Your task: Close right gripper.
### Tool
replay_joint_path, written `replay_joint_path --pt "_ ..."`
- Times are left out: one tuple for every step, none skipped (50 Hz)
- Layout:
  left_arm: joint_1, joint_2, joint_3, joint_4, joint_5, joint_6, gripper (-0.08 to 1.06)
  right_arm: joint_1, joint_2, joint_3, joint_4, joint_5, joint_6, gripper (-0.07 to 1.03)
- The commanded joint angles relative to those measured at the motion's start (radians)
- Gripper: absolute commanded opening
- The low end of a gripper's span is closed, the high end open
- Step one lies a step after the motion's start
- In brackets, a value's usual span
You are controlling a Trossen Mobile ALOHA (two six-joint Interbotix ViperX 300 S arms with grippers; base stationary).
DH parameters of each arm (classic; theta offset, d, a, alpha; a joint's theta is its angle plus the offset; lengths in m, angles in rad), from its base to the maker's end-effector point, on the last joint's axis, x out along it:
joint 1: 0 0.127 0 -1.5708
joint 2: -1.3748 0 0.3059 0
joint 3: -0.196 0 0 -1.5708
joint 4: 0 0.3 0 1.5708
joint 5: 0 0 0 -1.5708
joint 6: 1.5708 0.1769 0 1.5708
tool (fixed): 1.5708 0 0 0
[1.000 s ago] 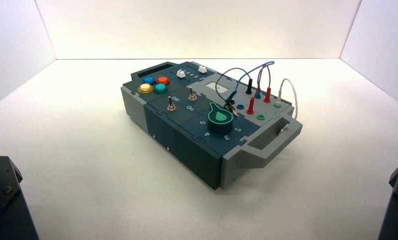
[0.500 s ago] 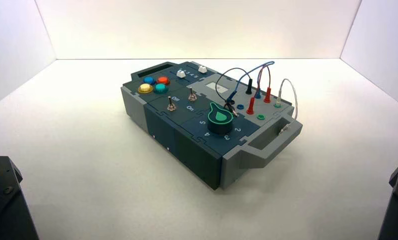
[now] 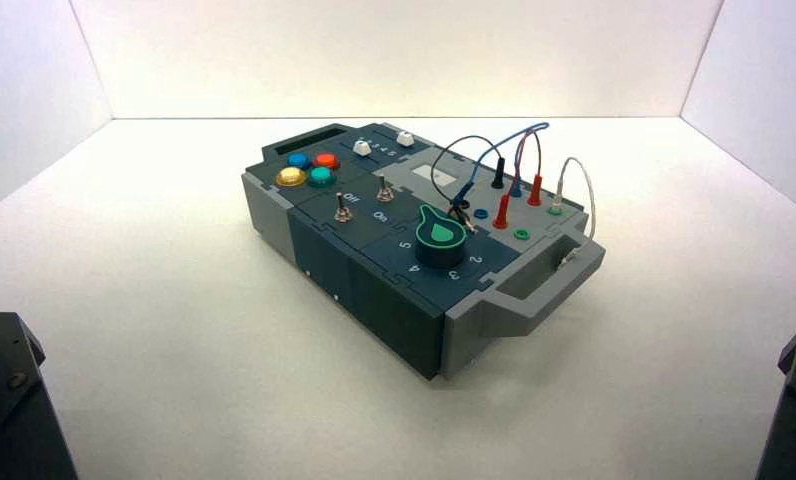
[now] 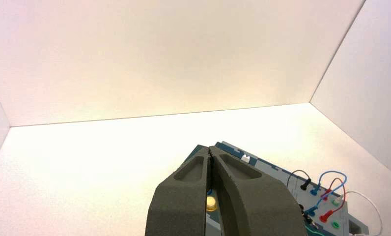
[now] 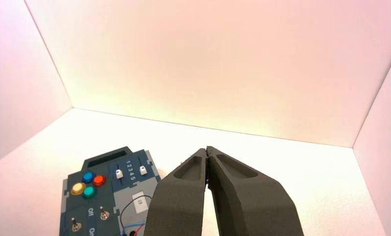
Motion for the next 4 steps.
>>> replay_joint_path --pt "0.006 0.008 -0.017 -0.002 -0.008 -0.002 -0.03 0.000 0.018 -0.014 -0.002 -0.008 -0.002 -0.02" --pt "0.006 0.008 -0.018 -0.003 -0.008 -0.002 -0.03 0.002 0.018 -0.012 -0.002 -0.009 -0.002 -0.02" --pt "0.006 0.008 -0.018 -0.002 -0.008 -0.002 -0.03 0.002 0.020 -0.012 0.000 -0.009 0.000 -0.02" --pt "0.006 0.006 -0.017 -0.003 -0.009 -0.002 -0.03 0.002 0.020 -0.011 0.000 -0.009 0.002 -0.02"
